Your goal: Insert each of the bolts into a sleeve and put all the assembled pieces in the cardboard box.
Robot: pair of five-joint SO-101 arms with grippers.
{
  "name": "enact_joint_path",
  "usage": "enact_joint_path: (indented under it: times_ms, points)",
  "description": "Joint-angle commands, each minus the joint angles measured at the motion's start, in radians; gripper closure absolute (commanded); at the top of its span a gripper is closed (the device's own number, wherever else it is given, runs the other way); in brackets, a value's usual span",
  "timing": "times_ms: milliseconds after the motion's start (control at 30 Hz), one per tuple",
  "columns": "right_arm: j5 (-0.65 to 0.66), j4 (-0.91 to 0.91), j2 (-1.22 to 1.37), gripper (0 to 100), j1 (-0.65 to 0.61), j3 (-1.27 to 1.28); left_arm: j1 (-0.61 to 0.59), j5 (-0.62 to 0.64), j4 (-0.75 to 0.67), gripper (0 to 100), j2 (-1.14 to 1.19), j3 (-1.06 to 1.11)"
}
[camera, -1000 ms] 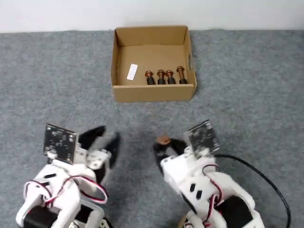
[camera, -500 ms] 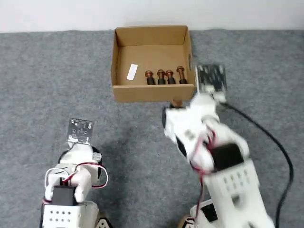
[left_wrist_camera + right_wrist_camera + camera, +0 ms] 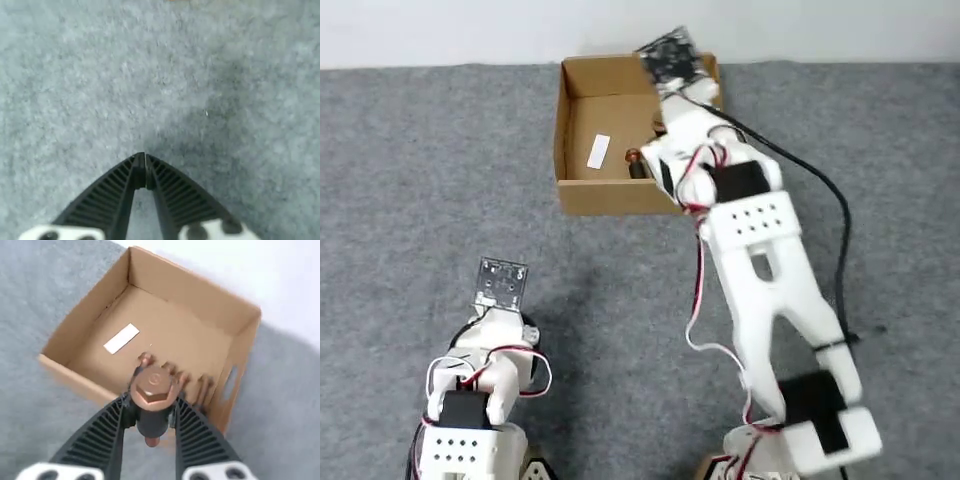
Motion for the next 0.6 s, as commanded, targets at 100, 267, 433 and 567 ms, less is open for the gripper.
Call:
enact_joint_path:
  times_ms: [100, 267, 433, 567]
  points:
    - [0.302, -0.188, 0.174, 99.1, 0.010, -0.098, -0.005, 0.077, -0.078, 99, -0.009, 0.018]
    - [0.416, -0.286, 0.320, 99.1, 0.007, -0.098, -0.005, 0.094, -0.080, 99, -0.009, 0.018]
    - [0.470, -0.295, 0.410, 98.7, 0.008, -0.098, -0.005, 0.092, -0.080, 99, -0.009, 0.018]
    - [0.474, -0.292, 0.443, 94.6, 0.004, -0.098, -0.005, 0.092, -0.080, 99, -0.009, 0.018]
